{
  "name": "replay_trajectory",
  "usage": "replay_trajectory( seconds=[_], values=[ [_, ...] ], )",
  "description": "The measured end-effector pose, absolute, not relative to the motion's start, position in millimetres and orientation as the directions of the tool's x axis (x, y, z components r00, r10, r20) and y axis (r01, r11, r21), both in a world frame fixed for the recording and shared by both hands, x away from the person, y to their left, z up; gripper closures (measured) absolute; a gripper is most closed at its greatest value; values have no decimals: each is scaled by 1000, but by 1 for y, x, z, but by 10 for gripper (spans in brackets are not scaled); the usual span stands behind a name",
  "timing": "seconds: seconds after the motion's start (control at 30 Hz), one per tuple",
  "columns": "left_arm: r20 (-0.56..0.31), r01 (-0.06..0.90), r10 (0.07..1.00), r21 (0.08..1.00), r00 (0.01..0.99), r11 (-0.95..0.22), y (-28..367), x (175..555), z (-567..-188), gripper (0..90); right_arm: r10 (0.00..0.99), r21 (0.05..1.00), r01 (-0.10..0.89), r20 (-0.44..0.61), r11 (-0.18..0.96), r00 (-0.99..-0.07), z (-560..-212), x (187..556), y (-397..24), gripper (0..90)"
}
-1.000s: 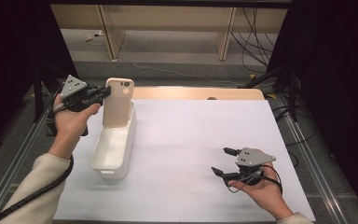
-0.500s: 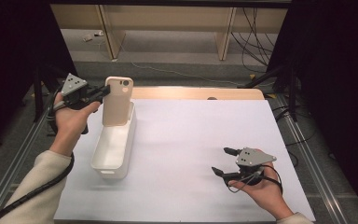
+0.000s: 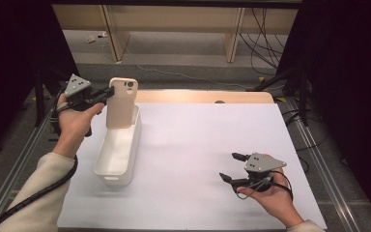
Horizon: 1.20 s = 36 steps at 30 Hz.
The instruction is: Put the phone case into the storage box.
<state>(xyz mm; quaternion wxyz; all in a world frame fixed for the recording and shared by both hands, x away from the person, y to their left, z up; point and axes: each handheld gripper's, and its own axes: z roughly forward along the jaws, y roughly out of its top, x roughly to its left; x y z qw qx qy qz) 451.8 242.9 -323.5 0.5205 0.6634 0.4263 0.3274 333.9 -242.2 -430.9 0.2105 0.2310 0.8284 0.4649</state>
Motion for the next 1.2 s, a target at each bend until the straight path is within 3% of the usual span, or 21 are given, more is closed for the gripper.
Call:
replay_trajectory(
  seconds=[1.2],
  values=[
    [2, 227, 913, 968, 408, -104, 246, 468, -329, 821, 579, 868, 186, -134, 460, -804, -431, 334, -243, 232]
  ],
)
